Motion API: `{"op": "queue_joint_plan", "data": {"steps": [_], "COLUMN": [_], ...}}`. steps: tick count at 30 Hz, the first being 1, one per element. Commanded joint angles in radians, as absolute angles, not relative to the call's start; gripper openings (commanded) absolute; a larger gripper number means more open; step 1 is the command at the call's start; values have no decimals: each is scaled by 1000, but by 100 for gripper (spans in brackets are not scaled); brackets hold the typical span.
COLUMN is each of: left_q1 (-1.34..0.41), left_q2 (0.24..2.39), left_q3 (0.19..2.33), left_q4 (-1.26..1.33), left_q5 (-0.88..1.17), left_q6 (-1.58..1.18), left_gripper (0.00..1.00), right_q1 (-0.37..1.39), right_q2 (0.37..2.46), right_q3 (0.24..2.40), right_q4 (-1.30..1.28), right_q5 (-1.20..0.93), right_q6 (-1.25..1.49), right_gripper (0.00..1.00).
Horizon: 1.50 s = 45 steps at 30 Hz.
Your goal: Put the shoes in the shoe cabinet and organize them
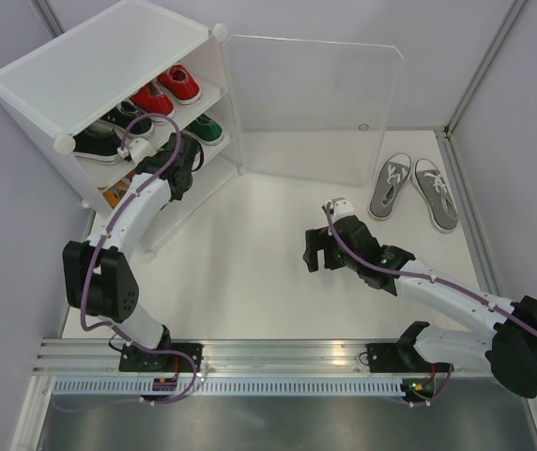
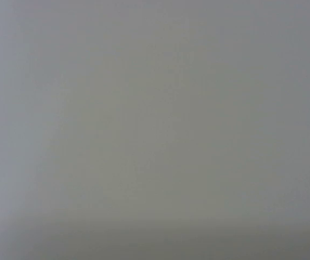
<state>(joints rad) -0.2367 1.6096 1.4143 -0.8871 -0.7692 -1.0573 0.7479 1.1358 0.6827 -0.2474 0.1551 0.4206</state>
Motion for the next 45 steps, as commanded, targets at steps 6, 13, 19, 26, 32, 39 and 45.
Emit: {"op": "queue_joint_plan", "data": {"steps": [6, 13, 19, 26, 32, 39, 45], "left_q1": [-198, -216, -236, -285, -281, -258, -249], "left_q2": [1591, 1505, 1491, 1494, 1502, 1595, 1600], "left_q3": [1405, 1333, 1287, 1285, 1301, 1391, 1420], "left_q4": [-897, -896, -896, -897, -896, -894, -890], "left_q5": [-727, -706, -680, -686, -761, -788, -802], "left_q6": [-1080, -1101, -1132, -1124, -1105, -1043, -1023], "left_gripper": [68, 89, 82, 57, 32, 28, 28], "right_q1": [744, 744, 744, 744, 744, 744, 744], "right_q2": [1150, 1157, 1160, 1173, 1164, 1166, 1163], "right_q3": [686, 692, 698, 699, 698, 693, 690], "right_q4": [-213, -210, -213, -215, -219, -219, -221], "right_q5": [163, 160, 164, 172, 176, 179, 179], "right_q6": [405, 399, 396, 393, 390, 388, 390], "right_gripper": [95, 95, 95, 94, 94, 94, 94]}}
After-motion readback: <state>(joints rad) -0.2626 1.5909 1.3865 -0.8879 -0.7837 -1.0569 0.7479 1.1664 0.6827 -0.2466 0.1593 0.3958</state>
